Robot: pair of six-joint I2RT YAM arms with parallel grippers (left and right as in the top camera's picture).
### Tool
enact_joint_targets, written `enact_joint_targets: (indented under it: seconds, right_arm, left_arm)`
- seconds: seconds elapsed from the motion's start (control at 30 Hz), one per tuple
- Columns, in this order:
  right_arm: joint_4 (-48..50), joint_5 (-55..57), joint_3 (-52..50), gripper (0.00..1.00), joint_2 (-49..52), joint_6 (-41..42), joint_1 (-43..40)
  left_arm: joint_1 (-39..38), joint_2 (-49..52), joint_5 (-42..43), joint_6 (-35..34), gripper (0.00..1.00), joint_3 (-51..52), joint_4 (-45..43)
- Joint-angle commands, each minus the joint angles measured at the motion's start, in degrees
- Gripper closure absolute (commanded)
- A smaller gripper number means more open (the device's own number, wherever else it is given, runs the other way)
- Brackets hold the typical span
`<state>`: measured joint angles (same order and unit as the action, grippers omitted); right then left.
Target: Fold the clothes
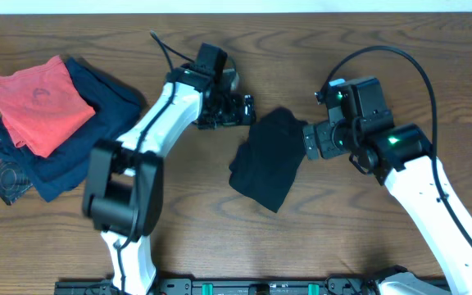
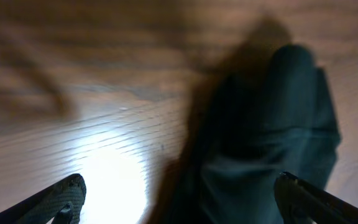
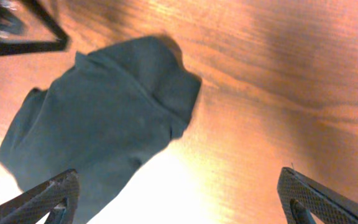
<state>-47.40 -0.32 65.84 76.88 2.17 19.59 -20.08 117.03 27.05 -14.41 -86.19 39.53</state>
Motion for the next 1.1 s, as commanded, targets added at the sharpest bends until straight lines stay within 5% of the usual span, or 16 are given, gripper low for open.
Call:
enact_joint_targets:
  seconds: [0.0, 0.17, 0.2, 0.37, 0.43, 0.7, 1.07]
  right_arm:
    - [-1.36, 0.59, 0.33, 0.01, -0.59, -1.2, -1.07]
    - [-2.36, 0.52, 0.31, 0.01, -0.55, -0.9, -2.49]
    - [-2.36, 0.52, 0.31, 0.01, -0.55, -0.9, -2.6]
    - [-2.38, 0.55, 0.31, 0.01, -0.55, -0.94, -2.78]
    - [-2.43, 0.55, 0.31, 0.01, -0.55, -0.94, -2.78]
    - [-3.45, 0.55, 0.31, 0.01, -0.52, -0.94, -2.78]
    - [-4.9, 0.57, 0.31, 0.01, -0.52, -0.96, -2.78]
  left_arm:
    - [-0.85, 4.37, 7.93, 2.21, 0.02, -0.28, -0.17]
    - [-4.28, 8.55, 8.55, 2.38, 0.03, -0.28, -0.61]
    - [-5.07, 9.03, 8.55, 2.38, 0.11, -0.28, -0.85]
    - [-8.22, 8.61, 8.15, 5.35, 0.78, -0.37, -2.97]
    - [-8.2, 8.22, 5.84, 5.42, 0.92, -1.18, -2.84]
    - [0.7, -0.24, -17.92, 5.42, 0.94, -11.26, 5.95]
    - [25.14, -16.76, -18.78, 2.05, 0.94, -12.41, 1.27]
